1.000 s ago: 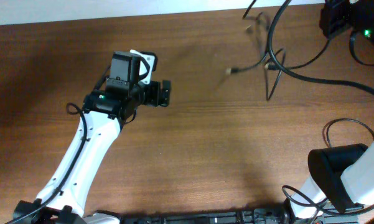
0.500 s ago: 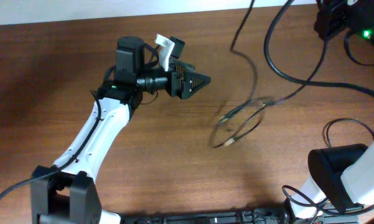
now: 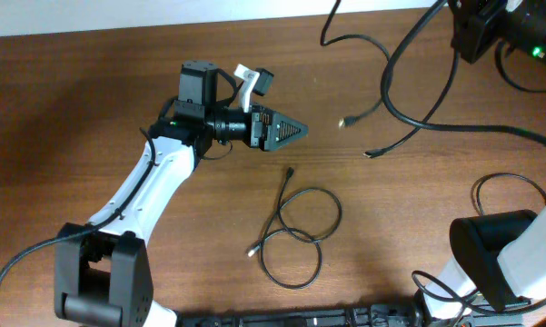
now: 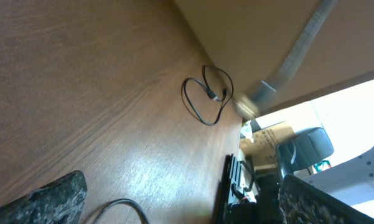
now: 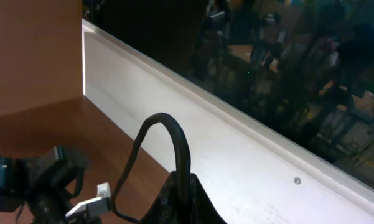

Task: Untangle cables

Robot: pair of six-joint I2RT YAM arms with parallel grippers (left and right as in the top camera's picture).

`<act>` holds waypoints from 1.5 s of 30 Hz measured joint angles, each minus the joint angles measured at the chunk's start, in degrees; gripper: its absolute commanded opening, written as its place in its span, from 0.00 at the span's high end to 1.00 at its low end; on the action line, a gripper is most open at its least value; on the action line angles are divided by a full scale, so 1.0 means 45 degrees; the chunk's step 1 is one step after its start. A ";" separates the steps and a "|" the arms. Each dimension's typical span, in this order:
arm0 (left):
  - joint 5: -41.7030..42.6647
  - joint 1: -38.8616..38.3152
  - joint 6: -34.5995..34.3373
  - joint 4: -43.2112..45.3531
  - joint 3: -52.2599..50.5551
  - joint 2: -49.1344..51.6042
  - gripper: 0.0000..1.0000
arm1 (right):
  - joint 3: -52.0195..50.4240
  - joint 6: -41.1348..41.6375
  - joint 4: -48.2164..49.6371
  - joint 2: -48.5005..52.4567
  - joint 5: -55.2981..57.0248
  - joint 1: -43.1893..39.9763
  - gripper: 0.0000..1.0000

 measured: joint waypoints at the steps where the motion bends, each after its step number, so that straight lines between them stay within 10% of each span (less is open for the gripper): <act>1: 0.0000 0.0000 0.0039 -0.0063 0.0000 0.0000 0.01 | 0.0000 0.0005 0.0000 0.0005 0.0267 0.0000 0.96; 16: -0.3143 0.0000 0.0301 -0.1243 0.0000 0.0010 0.01 | -0.1841 0.0554 -0.0933 0.0831 0.9029 -0.1987 0.96; 31: -0.8272 0.0000 0.0301 -0.2841 0.0000 0.0010 0.01 | -0.7781 0.5013 0.1156 0.1078 0.8762 -0.7694 0.96; 43: -0.8845 0.0000 0.0306 -0.2841 0.0000 0.0010 0.01 | -1.3158 0.5911 0.6028 0.1103 0.5144 -0.9947 0.96; 45: -0.8845 0.0000 0.0306 -0.2841 0.0000 0.0010 0.01 | -1.3644 0.6052 0.6465 0.1117 0.4998 -1.0030 0.53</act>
